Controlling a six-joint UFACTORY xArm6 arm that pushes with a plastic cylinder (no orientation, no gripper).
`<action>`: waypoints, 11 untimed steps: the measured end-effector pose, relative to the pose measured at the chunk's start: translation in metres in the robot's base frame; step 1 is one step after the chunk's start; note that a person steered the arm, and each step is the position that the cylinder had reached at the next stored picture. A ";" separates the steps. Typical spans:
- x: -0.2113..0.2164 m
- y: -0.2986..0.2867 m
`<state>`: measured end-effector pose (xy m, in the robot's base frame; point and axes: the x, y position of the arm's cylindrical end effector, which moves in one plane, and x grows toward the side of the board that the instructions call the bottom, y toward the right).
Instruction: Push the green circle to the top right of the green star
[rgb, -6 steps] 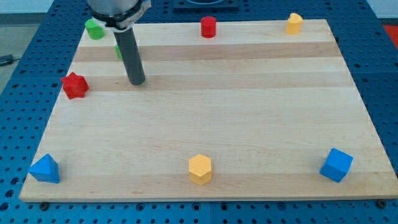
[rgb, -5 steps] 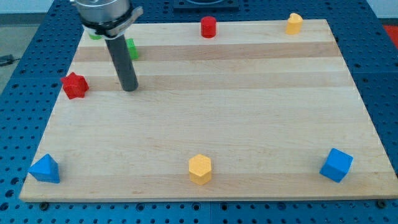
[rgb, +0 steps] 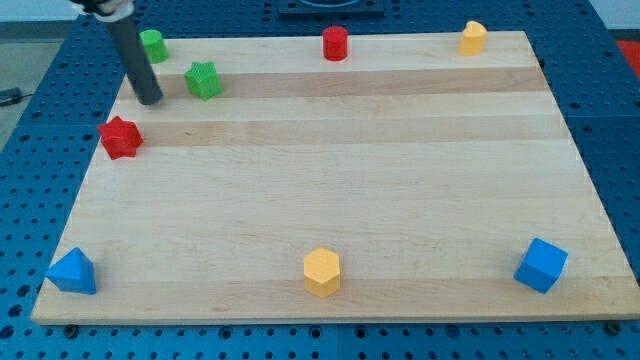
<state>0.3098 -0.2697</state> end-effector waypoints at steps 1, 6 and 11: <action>-0.028 -0.034; -0.114 -0.018; -0.090 0.063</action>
<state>0.2199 -0.2065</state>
